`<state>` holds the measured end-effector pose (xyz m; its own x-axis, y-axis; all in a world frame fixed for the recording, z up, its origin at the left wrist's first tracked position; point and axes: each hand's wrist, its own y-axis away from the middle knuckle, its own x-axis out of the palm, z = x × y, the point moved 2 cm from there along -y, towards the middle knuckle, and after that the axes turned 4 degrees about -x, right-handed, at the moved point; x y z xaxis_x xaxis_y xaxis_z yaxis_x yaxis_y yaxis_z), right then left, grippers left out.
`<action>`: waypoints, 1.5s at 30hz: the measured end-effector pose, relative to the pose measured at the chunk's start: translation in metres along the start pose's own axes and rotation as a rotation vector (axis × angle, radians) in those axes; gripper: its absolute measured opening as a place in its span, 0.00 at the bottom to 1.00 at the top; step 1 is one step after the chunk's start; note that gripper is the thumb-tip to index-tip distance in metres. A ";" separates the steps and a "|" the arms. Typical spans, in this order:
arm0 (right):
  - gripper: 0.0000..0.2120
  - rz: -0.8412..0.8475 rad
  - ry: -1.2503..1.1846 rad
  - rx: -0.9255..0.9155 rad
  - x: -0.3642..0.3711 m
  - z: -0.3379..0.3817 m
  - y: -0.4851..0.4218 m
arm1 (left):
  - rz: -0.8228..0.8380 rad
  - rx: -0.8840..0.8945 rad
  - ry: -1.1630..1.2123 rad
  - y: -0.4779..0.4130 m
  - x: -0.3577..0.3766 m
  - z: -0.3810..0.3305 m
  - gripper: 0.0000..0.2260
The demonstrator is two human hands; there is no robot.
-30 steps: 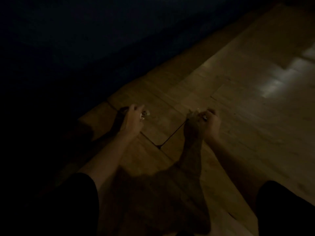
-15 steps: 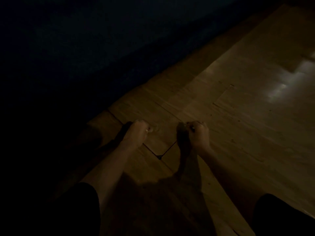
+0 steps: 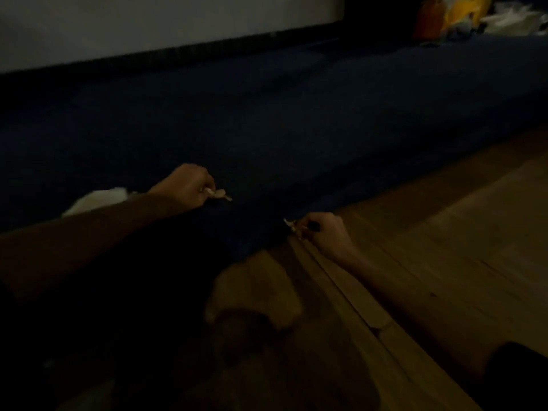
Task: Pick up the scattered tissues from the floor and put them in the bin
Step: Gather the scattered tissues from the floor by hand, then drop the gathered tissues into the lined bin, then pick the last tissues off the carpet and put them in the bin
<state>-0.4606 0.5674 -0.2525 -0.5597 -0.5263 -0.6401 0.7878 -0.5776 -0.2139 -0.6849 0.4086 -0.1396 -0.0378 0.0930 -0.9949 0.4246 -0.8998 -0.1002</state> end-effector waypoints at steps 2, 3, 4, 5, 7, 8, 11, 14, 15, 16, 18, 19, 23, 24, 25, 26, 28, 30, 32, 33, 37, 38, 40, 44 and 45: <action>0.02 0.129 0.000 -0.110 0.018 0.059 -0.024 | -0.091 -0.074 0.004 0.031 -0.039 0.052 0.08; 0.02 0.184 0.008 -0.161 0.029 0.091 -0.036 | -0.155 -0.109 0.009 0.048 -0.059 0.077 0.08; 0.03 0.238 0.023 -0.212 0.043 0.123 -0.046 | -0.217 -0.150 0.011 0.067 -0.078 0.103 0.08; 0.03 0.299 0.044 -0.267 0.059 0.157 -0.054 | -0.269 -0.194 0.009 0.088 -0.097 0.130 0.08; 0.04 0.403 0.089 -0.391 0.099 0.224 -0.064 | -0.355 -0.270 -0.015 0.135 -0.132 0.182 0.08; 0.04 0.429 0.101 -0.465 0.121 0.259 -0.066 | -0.389 -0.305 -0.034 0.161 -0.146 0.207 0.08; 0.05 0.461 0.025 -0.648 0.189 0.365 -0.062 | -0.466 -0.430 -0.102 0.249 -0.181 0.272 0.06; 0.04 0.467 -0.173 -0.774 0.256 0.465 -0.042 | -0.448 -0.634 -0.196 0.343 -0.202 0.328 0.05; 0.03 0.472 -0.243 -0.800 0.277 0.495 -0.033 | -0.414 -0.710 -0.212 0.373 -0.207 0.343 0.07; 0.03 0.468 -0.304 -0.823 0.297 0.523 -0.023 | -0.373 -0.793 -0.208 0.402 -0.212 0.357 0.09; 0.02 0.459 -0.414 -0.853 0.332 0.572 0.002 | -0.306 -0.964 -0.135 0.452 -0.218 0.373 0.09; 0.02 0.473 -0.477 -0.858 0.348 0.592 0.015 | -0.286 -1.036 -0.060 0.472 -0.216 0.375 0.08; 0.04 0.657 -0.405 -0.941 0.414 0.622 0.064 | 0.012 -1.292 0.225 0.530 -0.159 0.375 0.05; 0.05 0.793 -0.277 -0.984 0.431 0.616 0.074 | 0.135 -1.375 0.298 0.540 -0.137 0.370 0.06; 0.06 0.944 -0.133 -1.020 0.446 0.607 0.083 | 0.229 -1.442 0.358 0.547 -0.117 0.364 0.06; 0.08 1.045 -0.019 -1.063 0.455 0.598 0.089 | 0.267 -1.477 0.368 0.552 -0.103 0.357 0.05; 0.11 1.059 0.036 -1.147 0.457 0.586 0.087 | 0.218 -1.436 0.285 0.553 -0.096 0.353 0.08; 0.10 0.929 -0.028 -1.203 0.440 0.586 0.070 | 0.058 -1.333 0.208 0.541 -0.110 0.352 0.08; 0.09 0.797 -0.043 -1.221 0.415 0.584 0.037 | -0.081 -1.258 0.218 0.511 -0.128 0.343 0.04; 0.08 0.752 -0.019 -1.207 0.402 0.578 0.016 | -0.115 -1.207 0.228 0.489 -0.132 0.337 0.04; 0.09 0.751 0.262 -0.999 0.366 0.514 -0.077 | -0.139 -0.883 0.190 0.375 -0.120 0.307 0.08; 0.11 0.764 0.305 -0.917 0.361 0.491 -0.097 | -0.092 -0.816 0.196 0.344 -0.111 0.299 0.09; 0.14 0.756 0.355 -0.756 0.349 0.445 -0.132 | 0.050 -0.729 0.242 0.287 -0.085 0.286 0.11; 0.24 0.705 0.559 -0.474 0.329 0.364 -0.182 | 0.288 -0.651 0.272 0.206 -0.021 0.270 0.17; 0.28 0.717 0.598 -0.391 0.326 0.348 -0.190 | 0.327 -0.661 0.272 0.194 -0.006 0.267 0.20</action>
<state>-0.8823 0.2879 -0.1638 0.2149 -0.2085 -0.9541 0.9766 0.0532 0.2083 -0.8442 0.1200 -0.1548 0.3689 0.0452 -0.9284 0.8290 -0.4676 0.3067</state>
